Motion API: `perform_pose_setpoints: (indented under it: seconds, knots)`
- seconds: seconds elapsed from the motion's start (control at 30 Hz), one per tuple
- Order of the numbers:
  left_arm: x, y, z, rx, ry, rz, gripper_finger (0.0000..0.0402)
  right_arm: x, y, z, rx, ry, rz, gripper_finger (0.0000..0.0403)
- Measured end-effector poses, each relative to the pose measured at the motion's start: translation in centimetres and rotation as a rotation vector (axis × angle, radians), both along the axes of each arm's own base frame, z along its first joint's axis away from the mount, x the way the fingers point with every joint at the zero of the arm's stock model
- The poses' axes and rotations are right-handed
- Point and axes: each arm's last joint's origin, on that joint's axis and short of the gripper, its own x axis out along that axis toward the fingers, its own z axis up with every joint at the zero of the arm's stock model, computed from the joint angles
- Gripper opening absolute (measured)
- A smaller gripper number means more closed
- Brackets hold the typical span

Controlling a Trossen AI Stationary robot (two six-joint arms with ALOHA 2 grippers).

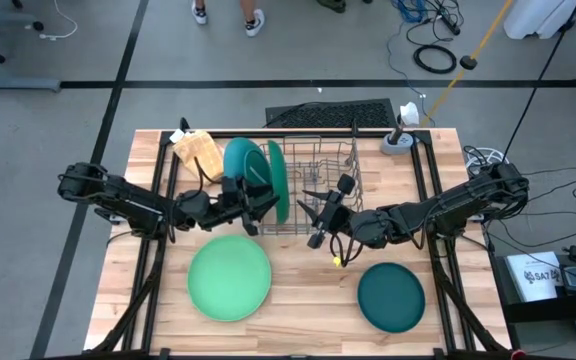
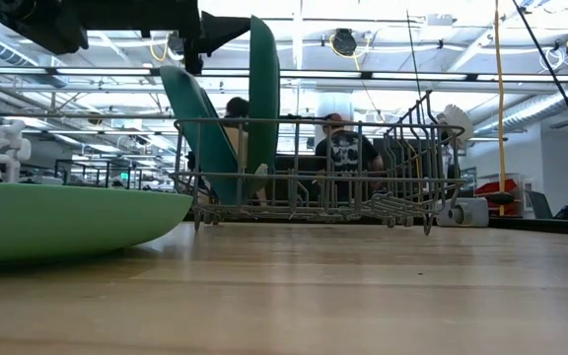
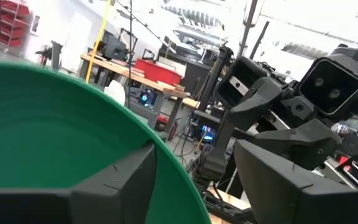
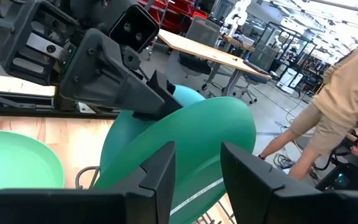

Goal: Sort dishes
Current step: Put the green plate into the dishwasher rack

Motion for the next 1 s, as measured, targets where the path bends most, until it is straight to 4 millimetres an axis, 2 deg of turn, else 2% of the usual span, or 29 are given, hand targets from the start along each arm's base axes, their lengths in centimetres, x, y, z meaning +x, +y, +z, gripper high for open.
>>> perform_pose_setpoints:
  seconds: [0.37, 0.57, 1.0]
  knots:
    - [-1.6, 0.0, 2.2, 0.083, -0.043, 0.024, 0.0235, 0.0, 0.0, 0.0, 0.003, 0.001, 0.017, 0.0118]
    - [-1.4, 0.4, 0.7, 0.012, 0.127, -0.005, 0.0235, 0.1, -0.3, 0.0, 0.013, -0.003, 0.014, 0.0118]
    - [-1.1, 0.1, 1.5, 0.027, 0.105, -0.156, 0.0235, 0.2, -0.3, 0.0, 0.025, -0.008, 0.024, 0.0118]
